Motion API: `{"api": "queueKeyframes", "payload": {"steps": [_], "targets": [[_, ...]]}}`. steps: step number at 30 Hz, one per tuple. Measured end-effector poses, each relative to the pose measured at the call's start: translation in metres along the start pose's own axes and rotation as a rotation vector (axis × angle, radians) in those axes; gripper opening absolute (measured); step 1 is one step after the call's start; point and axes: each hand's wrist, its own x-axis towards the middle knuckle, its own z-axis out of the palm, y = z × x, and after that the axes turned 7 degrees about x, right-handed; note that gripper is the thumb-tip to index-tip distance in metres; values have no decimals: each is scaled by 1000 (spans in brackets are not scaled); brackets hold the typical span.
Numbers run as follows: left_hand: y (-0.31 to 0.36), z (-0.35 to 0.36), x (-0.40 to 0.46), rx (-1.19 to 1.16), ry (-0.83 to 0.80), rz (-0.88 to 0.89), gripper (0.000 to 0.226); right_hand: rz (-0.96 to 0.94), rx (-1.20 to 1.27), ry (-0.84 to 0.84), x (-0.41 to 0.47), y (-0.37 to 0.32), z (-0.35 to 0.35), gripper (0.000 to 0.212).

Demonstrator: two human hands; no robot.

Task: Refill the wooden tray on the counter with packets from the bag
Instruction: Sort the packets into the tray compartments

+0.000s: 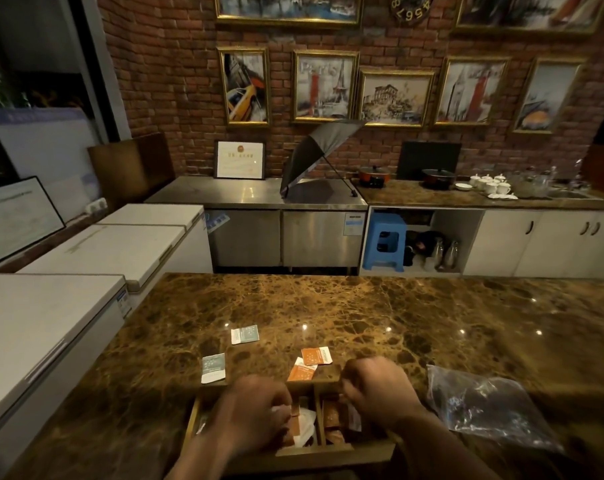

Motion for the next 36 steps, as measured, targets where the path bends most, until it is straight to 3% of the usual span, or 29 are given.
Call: {"api": "queueKeyframes", "payload": {"steps": [7,12,16,19,22,28,36], "targets": [[-9,1,64,-96,68,-269,23,109,-7,16,52,28,-14,23],[1,20,111,-115,-63,-417,14,57,6,-1,88,42,3,22],[1,43,127,-18,-204,-485,37,47,26,-79,111,51,24,25],[-3,56,134,61,-247,-496,54,14,37,-124,124,54,36,29],[-6,63,143,96,-247,-477,57,-79,-3,-199,139,56,45,30],[-20,61,143,69,-187,-471,37,-187,-167,-151,148,59,53,21],[-39,57,121,136,-24,-399,25,20,14,39,130,63,39,22]]}}
